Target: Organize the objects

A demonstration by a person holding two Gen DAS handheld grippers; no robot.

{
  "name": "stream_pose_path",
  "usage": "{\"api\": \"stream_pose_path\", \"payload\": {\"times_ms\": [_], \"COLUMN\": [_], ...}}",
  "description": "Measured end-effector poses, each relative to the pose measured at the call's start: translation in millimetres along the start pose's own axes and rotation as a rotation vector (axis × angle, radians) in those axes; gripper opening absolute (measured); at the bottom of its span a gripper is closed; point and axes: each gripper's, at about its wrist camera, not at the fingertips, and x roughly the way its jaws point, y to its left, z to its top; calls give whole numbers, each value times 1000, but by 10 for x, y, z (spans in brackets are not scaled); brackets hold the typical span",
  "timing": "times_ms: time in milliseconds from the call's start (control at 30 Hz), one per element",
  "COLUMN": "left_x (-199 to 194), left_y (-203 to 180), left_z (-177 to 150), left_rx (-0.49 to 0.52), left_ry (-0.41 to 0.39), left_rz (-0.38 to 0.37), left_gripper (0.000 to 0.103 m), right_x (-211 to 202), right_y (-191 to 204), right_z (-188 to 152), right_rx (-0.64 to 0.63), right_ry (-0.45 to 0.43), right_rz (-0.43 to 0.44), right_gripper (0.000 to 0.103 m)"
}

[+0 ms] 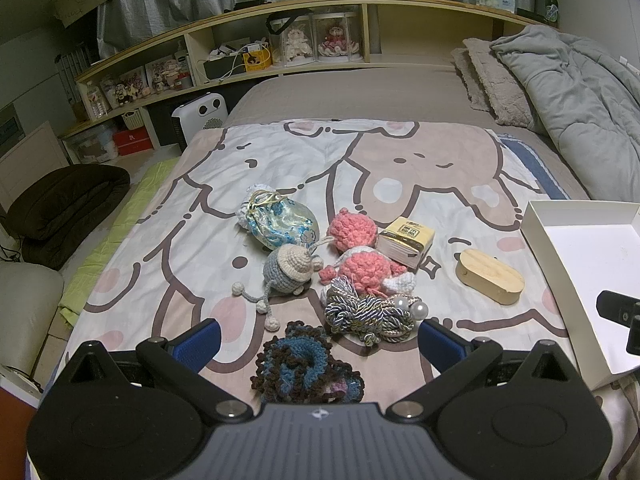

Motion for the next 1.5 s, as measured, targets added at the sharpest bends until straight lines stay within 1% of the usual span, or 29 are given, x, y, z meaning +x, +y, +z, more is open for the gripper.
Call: {"api": "stream_pose_path", "payload": {"times_ms": [367,467,767,900,1000,1100,1233,1400,1467,1500], "left_x": [3,39,366,549,643,726,829,956,1017,1041], "left_y": [-6,12,165,214,225,224,202,194,189,191], "left_z": [-4,-12,-41,-78,-92,-98,-100,-130,-157,-171], "left_rx": [-3,-20,-121,-140,-138,-134,-127,-137,-136,-136], "left_ry": [1,12,134,200,220,228,249,286,311,321], "left_rz": [0,-4,22,37,44,46,36,23,25,25], "left_gripper": [103,103,103,103,103,103,103,103,103,103], "right_x": [38,40,80,145,221,307,445,663,766,831], "right_y": [-22,-75,-9,10,32,76,147,345,413,448], "right_z": [-12,-45,28,59,103,177,284,416,456,471], "right_rx": [6,12,36,61,83,106,149,144,161,176], "right_ry": [-3,-6,0,13,28,41,74,123,147,164], "right_rz": [2,10,37,61,78,103,165,209,249,275], "right_gripper": [103,103,103,103,103,103,103,103,102,100]}}
